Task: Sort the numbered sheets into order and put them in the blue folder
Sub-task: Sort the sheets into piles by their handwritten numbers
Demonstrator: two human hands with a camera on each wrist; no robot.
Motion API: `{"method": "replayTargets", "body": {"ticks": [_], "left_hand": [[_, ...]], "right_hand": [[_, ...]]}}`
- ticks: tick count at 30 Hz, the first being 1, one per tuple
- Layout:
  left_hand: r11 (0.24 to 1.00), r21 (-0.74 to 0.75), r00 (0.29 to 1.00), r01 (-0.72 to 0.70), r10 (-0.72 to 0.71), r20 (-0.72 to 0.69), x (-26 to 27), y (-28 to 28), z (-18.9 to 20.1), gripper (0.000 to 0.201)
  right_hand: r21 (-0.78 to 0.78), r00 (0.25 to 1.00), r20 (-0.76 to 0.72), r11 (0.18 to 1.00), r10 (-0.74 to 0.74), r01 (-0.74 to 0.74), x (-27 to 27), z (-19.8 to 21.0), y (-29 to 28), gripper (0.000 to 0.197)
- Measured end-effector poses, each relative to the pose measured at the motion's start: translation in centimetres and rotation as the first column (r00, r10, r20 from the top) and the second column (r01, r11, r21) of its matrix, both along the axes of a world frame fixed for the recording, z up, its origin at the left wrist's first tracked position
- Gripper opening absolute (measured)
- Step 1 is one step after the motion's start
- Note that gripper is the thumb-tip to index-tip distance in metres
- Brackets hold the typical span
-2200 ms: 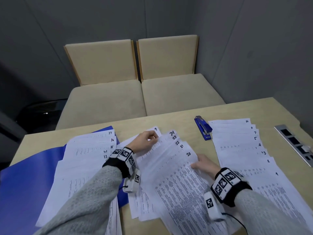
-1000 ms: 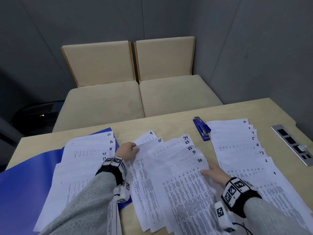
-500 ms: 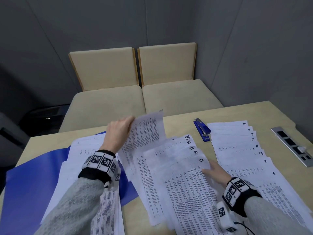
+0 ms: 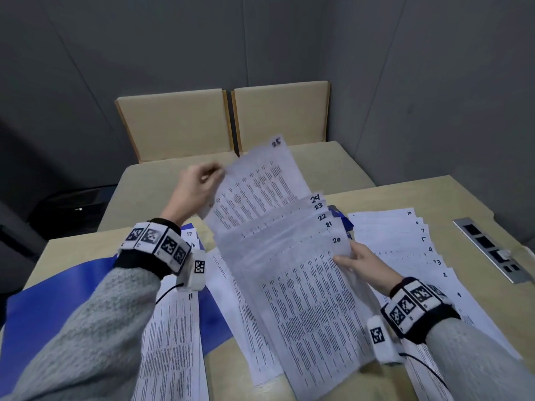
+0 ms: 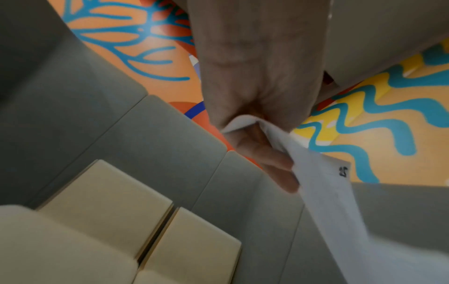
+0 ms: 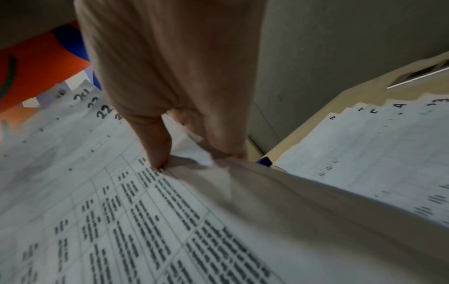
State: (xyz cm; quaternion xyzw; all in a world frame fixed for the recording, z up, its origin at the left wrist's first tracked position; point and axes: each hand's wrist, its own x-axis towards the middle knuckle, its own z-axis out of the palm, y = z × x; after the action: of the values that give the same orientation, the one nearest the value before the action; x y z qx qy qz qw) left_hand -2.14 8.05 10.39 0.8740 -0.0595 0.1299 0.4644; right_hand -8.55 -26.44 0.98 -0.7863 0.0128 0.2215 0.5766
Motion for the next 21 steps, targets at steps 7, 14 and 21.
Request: {"method": "replayTargets", "body": {"ticks": [7, 14, 21], "left_hand": [[0.992, 0.012, 0.932, 0.126, -0.114, -0.343, -0.9, -0.9, -6.7, 0.019], [0.992, -0.036, 0.885, 0.12, -0.124, -0.45, -1.9, -1.8, -11.2, 0.018], [0.998, -0.022, 0.845, 0.066, -0.067, -0.53, -2.9, -3.1, -16.0, 0.024]], "right_hand": [[-0.083, 0.999, -0.015, 0.996, 0.028, -0.03, -0.3, -1.4, 0.6, 0.052], [-0.17, 0.979, -0.205, 0.985, -0.009, -0.026, -0.1, -4.4, 0.9, 0.032], [-0.451, 0.961, -0.274, 0.877, 0.04, -0.166, 0.7, -8.4, -0.3, 0.034]]}}
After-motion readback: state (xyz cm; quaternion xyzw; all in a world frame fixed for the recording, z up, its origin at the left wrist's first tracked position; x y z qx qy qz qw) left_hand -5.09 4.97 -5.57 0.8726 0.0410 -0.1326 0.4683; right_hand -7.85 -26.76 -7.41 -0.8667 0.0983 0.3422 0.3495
